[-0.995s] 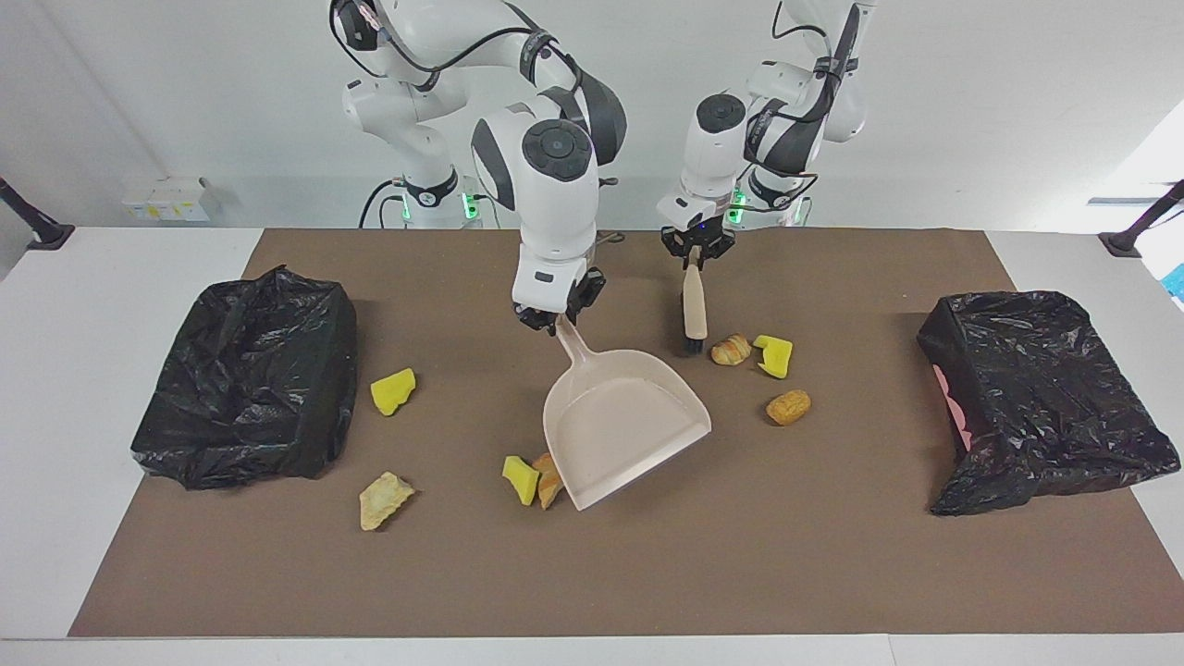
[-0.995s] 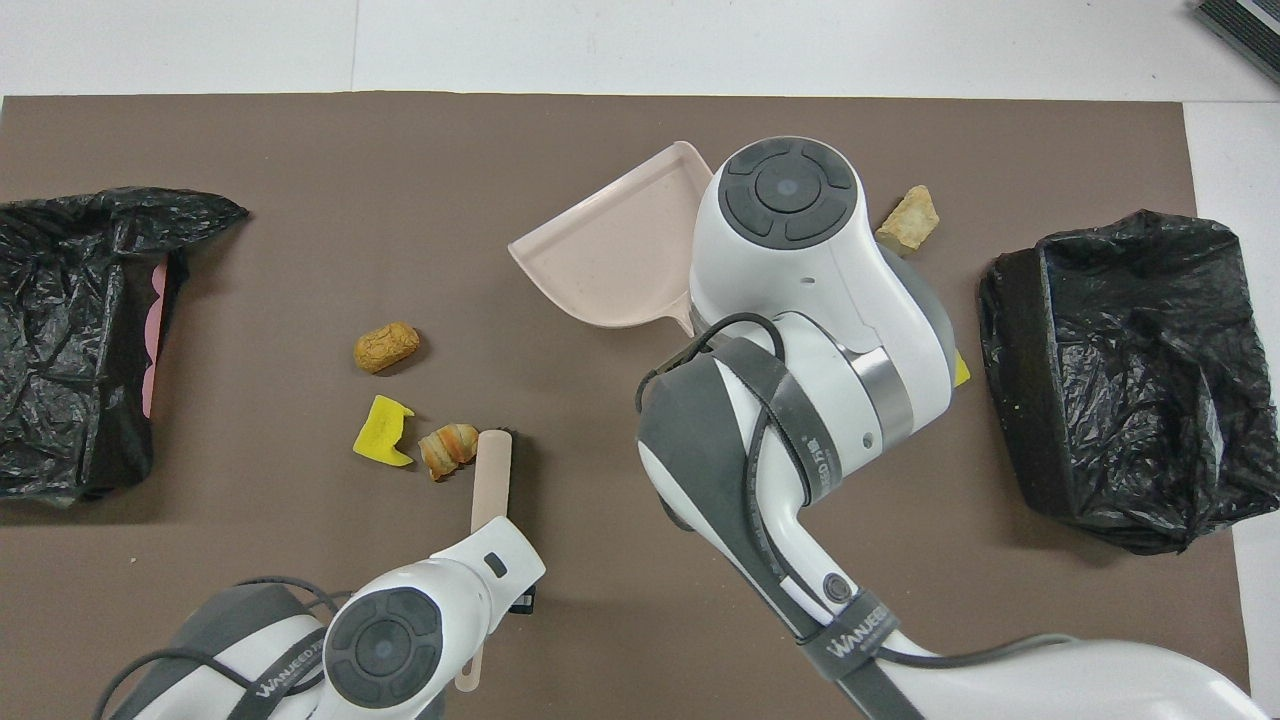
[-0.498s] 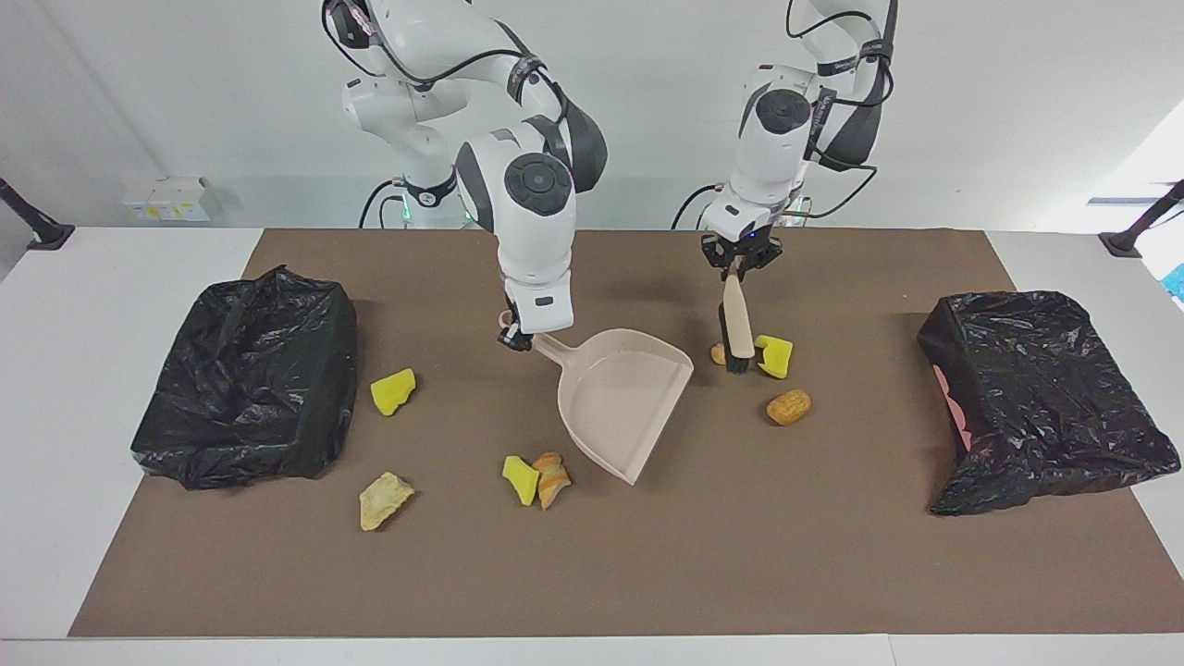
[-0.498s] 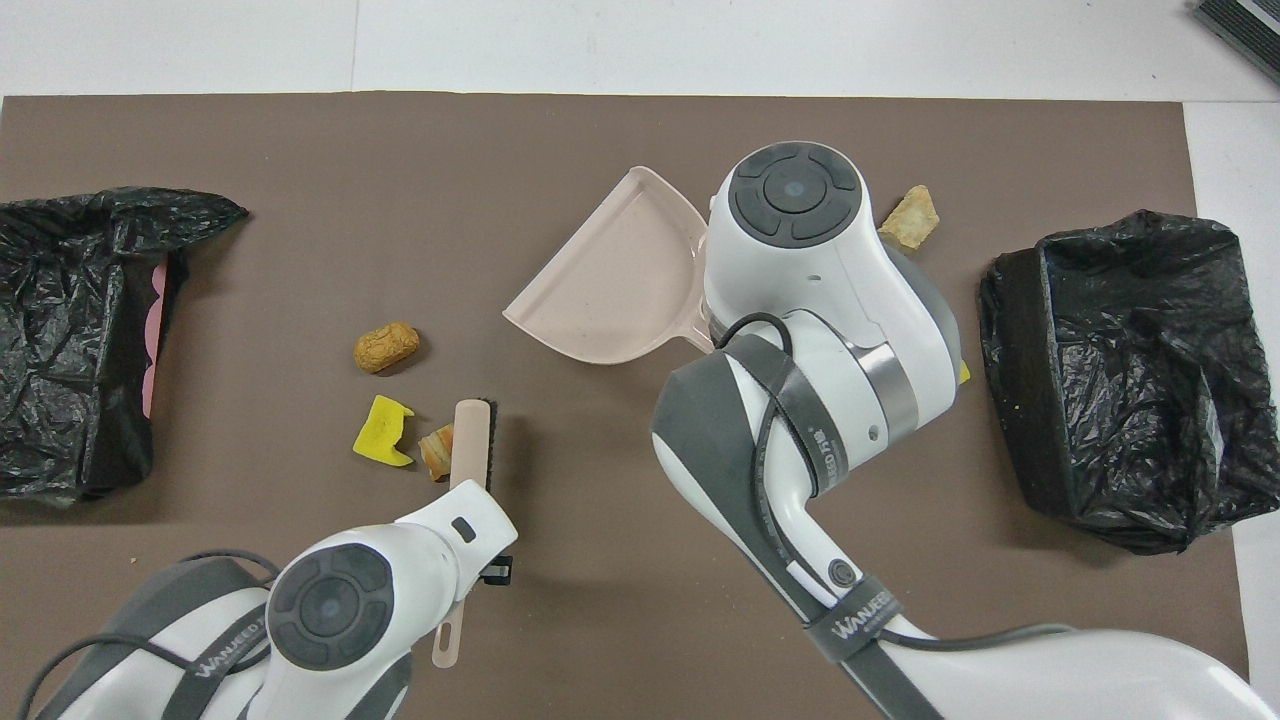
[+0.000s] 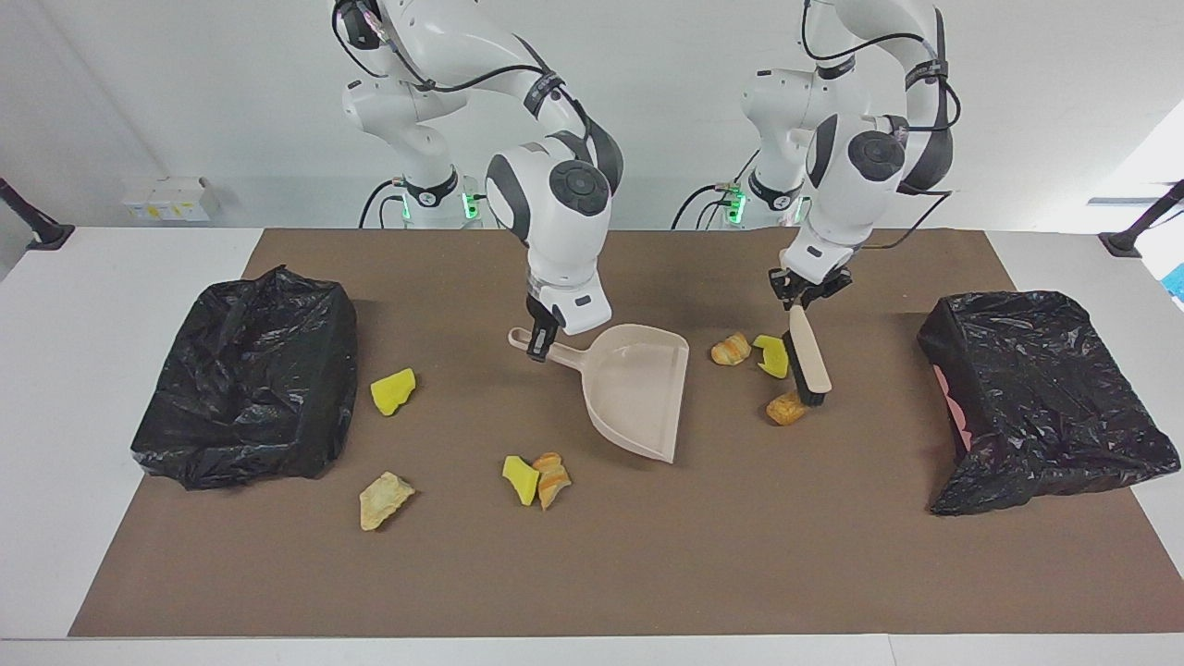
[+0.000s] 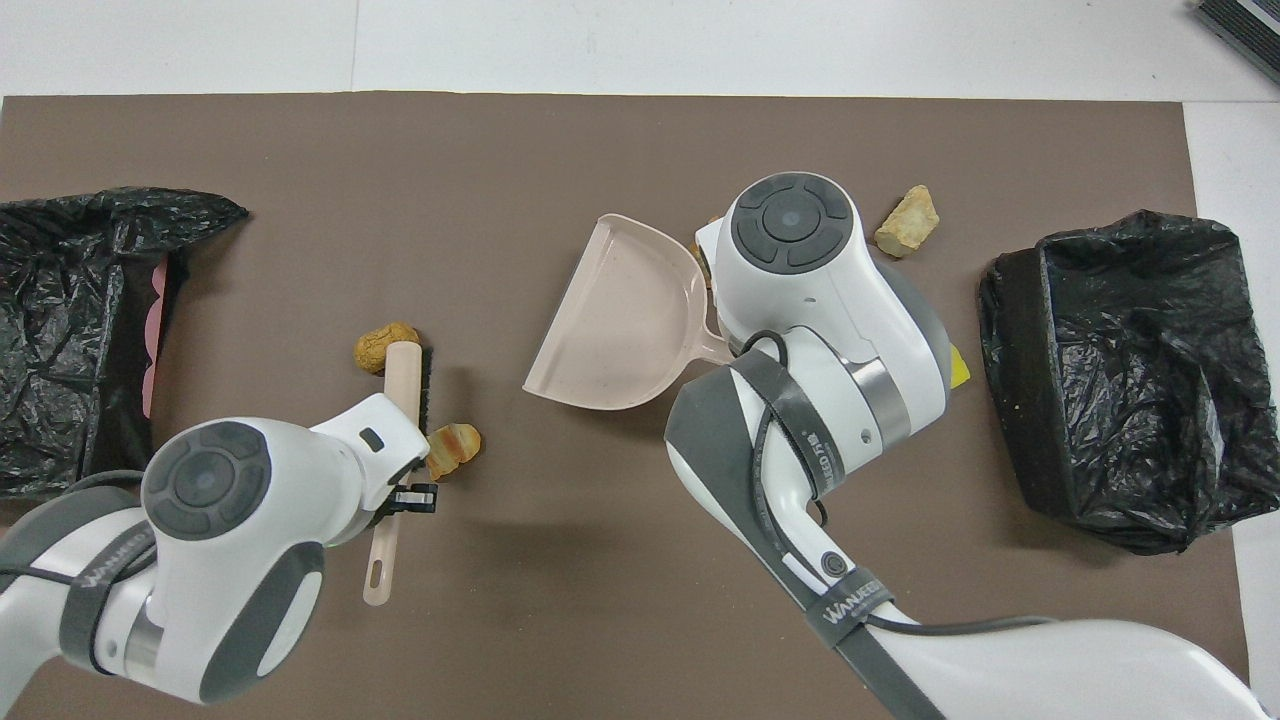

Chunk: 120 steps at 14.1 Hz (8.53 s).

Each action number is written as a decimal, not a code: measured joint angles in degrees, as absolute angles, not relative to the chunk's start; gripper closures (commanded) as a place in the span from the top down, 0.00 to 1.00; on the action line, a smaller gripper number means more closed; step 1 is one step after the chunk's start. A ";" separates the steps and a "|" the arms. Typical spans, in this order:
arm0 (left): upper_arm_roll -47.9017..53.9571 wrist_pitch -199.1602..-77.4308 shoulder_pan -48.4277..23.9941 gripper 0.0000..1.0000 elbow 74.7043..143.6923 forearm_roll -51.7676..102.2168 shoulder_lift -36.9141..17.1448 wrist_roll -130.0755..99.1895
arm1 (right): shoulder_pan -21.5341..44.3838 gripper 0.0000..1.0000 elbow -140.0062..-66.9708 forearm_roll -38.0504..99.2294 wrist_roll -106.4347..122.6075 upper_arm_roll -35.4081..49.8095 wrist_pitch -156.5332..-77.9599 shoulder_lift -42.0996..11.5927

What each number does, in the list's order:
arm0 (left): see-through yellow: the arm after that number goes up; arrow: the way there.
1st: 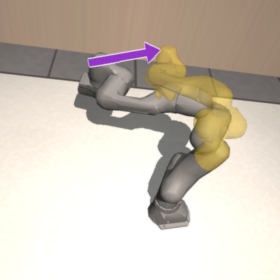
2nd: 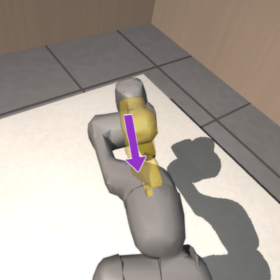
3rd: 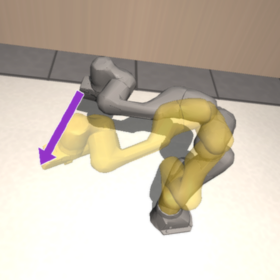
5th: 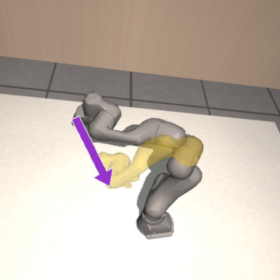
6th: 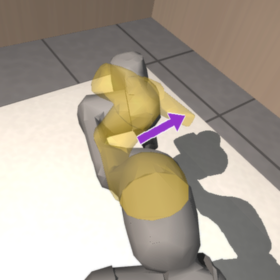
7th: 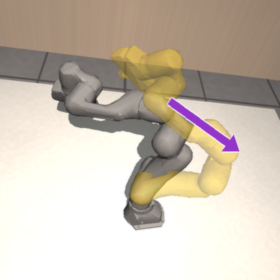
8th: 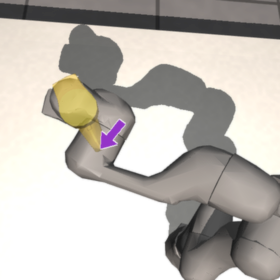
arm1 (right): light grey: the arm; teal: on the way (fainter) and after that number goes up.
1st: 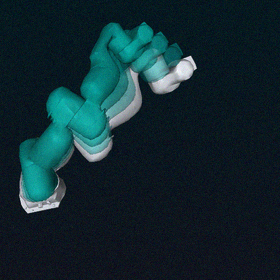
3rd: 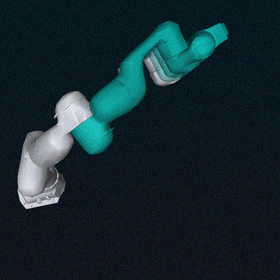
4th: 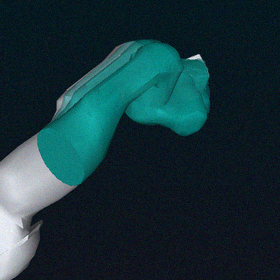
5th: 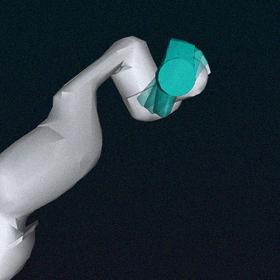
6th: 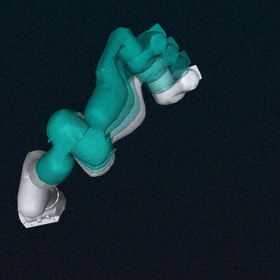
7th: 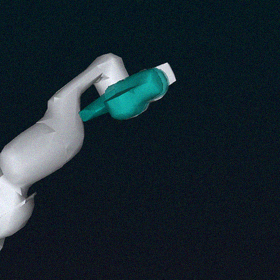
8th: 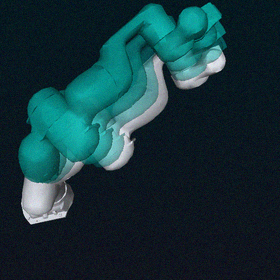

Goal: Sweep and dump trash in bin
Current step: 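Lift the dustpan with the right gripper while the left gripper grasps the brush, then sweep the chunks into the dustpan with the brush in the left gripper, then carry the dustpan to the nearer black bag with the right gripper, then tip the dustpan into the black bag with the right gripper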

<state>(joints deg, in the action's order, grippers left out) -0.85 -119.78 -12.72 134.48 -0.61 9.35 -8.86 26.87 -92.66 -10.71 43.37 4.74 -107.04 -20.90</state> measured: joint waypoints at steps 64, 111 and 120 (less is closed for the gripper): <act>-1.13 -116.03 -27.81 0.00 118.36 9.23 -4.05 -16.18 | 23.76 0.00 -97.47 -13.66 47.65 4.43 -111.70 -19.10; -1.74 -107.00 -5.66 1.00 105.49 3.63 0.89 2.35 | -7.91 0.00 -108.74 -66.69 77.71 4.51 -100.74 5.32; -1.80 -93.60 -3.17 1.00 96.14 2.41 1.61 3.21 | -0.53 0.00 -102.26 -50.90 65.45 5.19 -96.69 2.24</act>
